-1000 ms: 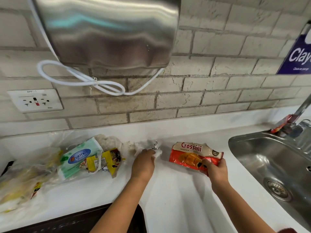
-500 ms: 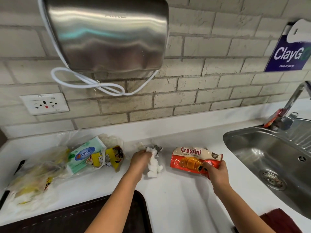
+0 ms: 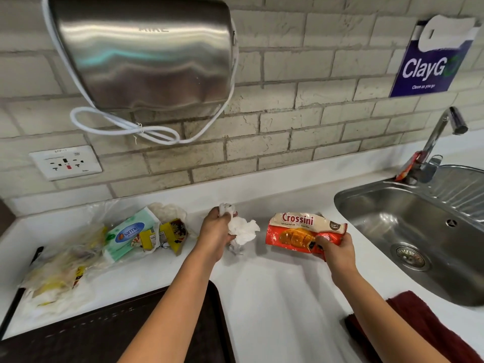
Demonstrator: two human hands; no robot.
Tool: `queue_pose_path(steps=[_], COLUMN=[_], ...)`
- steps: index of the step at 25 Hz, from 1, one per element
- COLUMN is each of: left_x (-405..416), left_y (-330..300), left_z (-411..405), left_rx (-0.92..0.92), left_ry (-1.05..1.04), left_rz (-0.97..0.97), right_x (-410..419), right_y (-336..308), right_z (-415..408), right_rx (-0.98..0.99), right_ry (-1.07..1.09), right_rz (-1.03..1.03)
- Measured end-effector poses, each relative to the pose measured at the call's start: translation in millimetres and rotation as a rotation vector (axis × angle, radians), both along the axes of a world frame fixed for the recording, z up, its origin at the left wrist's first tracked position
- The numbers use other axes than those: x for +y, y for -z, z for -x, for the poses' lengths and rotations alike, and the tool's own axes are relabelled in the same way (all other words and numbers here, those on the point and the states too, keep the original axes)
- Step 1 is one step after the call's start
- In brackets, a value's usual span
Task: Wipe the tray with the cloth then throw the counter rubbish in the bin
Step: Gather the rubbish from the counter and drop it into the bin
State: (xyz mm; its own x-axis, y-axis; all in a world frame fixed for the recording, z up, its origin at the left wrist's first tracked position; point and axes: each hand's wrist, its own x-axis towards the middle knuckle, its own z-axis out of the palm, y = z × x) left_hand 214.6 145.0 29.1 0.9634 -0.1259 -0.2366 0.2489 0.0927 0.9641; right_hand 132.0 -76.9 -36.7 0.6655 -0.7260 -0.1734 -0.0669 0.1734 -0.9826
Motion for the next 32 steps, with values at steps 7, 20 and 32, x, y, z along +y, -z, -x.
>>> queue_pose_path(steps=[7,20,32], left_x=[-38,-146,-135], left_y=[-25,-15,84], left_z=[66,249,402], left_rx=[-0.051,-0.172,0.244], left_ry=[0.008,0.213,0.575], left_rz=[0.056,-0.205,-0.162], right_x=[-21,-105,-136], right_y=[-20,-26,94], right_z=[63,247,400], right_rx=[-0.089,-0.172,-0.169], right_ry=[-0.025,0.054,0.089], right_rz=[0.055,0.190,0.200])
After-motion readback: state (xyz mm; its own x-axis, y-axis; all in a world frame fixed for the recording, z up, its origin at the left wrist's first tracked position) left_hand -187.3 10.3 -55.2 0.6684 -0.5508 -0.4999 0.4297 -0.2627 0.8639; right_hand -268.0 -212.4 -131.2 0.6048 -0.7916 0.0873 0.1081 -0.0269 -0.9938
